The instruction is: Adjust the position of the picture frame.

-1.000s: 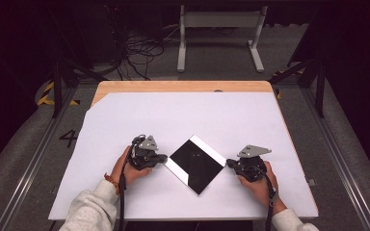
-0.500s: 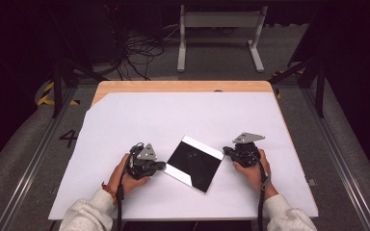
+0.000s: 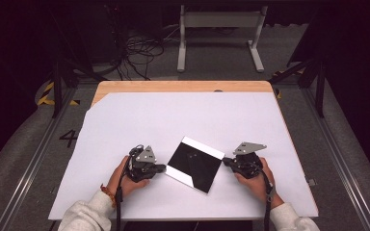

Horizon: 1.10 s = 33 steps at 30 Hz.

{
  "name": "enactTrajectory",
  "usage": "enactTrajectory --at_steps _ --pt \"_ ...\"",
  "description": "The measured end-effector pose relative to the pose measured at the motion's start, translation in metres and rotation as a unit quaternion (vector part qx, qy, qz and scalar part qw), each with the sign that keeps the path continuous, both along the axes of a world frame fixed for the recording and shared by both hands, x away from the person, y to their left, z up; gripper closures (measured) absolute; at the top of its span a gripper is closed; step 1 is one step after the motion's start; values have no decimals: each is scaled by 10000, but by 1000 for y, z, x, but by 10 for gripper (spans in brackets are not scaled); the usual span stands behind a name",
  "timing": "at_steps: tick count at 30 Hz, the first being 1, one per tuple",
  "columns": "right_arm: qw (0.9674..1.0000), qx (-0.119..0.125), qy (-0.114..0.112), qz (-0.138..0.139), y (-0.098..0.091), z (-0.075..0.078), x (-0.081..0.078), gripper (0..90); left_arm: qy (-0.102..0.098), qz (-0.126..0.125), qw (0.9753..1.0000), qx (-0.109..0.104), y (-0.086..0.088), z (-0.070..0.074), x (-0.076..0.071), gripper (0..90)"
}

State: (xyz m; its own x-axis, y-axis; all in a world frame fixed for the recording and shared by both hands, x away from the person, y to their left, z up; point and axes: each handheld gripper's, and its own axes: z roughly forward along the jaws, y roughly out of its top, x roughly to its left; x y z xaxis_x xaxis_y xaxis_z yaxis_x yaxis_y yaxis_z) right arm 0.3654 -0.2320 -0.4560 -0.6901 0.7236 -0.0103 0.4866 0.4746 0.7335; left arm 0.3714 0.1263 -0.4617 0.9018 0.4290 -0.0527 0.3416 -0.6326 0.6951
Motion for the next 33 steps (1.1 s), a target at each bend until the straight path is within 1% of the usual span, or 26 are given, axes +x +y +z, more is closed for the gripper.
enactTrajectory --at_steps 2,5,8,14,16,17,18,21,22,24,26,27,29,32,33 --pt "10000 17 -35 -12 4 1 3 900 6 12 10000 -13 1 0 -2 899" --pt "9998 158 39 -105 5 0 9 900 47 19 9999 -93 2 -1 -5 899" --pt "9999 74 -5 -130 10 1 13 900 25 10 10000 -76 3 -1 -8 899" --pt "9998 76 -46 -167 17 0 25 900 20 -22 10000 -82 3 -2 -13 900" --pt "9998 93 -51 -177 18 0 28 900 57 1 9999 -120 3 -2 -14 900" --pt "9998 100 -46 -181 19 0 30 900 39 1 9999 -122 3 -2 -14 900" --pt "9998 74 -58 -177 20 0 31 900 55 0 9999 -125 2 -2 -15 900" --pt "9998 52 -84 -185 21 0 34 900 36 -3 9999 -101 1 -2 -16 900" --pt "9997 22 -135 -208 22 0 35 900 60 8 9999 -103 0 -2 -16 900" --pt "9997 23 -143 -217 22 0 36 900 86 42 9998 -150 -1 -2 -16 900" --pt "9996 49 -151 -243 22 -1 38 900 38 43 9999 -100 -3 -2 -18 900" --pt "9995 -25 -155 -278 22 -2 39 900 34 43 9999 -103 -4 -2 -18 900" --pt "9994 47 -146 -308 21 -2 40 900 53 34 9999 -130 -4 -2 -18 900" --pt "9994 21 -166 -302 21 -2 39 900 55 52 9999 -140 -5 -2 -18 900" --pt "9994 5 -174 -287 21 -2 39 900 6 57 9999 -103 -7 -2 -19 900"
